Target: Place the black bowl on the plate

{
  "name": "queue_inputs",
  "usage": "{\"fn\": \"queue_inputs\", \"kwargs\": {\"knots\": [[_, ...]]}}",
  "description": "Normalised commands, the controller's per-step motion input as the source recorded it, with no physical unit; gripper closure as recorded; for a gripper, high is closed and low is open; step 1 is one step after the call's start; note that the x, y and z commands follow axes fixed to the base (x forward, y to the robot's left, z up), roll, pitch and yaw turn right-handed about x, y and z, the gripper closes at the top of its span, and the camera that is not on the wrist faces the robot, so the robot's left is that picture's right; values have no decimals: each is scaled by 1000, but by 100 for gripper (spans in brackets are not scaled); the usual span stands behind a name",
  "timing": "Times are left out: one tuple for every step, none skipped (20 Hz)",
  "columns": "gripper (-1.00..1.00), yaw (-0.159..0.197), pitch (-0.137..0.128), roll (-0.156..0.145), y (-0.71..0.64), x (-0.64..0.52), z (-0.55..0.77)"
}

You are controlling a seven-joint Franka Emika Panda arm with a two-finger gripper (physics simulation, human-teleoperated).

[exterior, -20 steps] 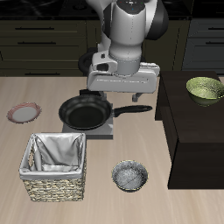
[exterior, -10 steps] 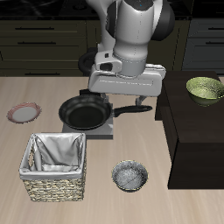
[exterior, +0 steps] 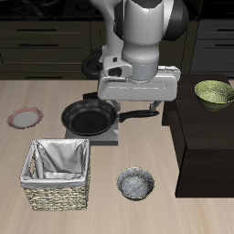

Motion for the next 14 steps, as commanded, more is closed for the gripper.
{"fn": "queue_inputs", "kwargs": {"knots": [[-100,49,15,170,206,303,-63],[-100,-38,19,-44,7,127,-23],[-100,-16,9,99,9,226,5],[-100,-8,-8,-7,-43,121,25],[-100,2,-16,-2,-75,176,10],[-100,63,16,77,62,269,-70],[-100,25,-33,0,-10,447,15],[-100,-25,32,-11,-151,233,2],[-100,-57,-37,1,-71,221,72],[-100,76,8,40,-18,209,60],[-100,-14,-50,-74,-149,143,60],[-100,-1,34,103,117,189,-57],[-100,59,-34,-161,-300,207,62],[-100,-2,55,68,7,475,-20]]}}
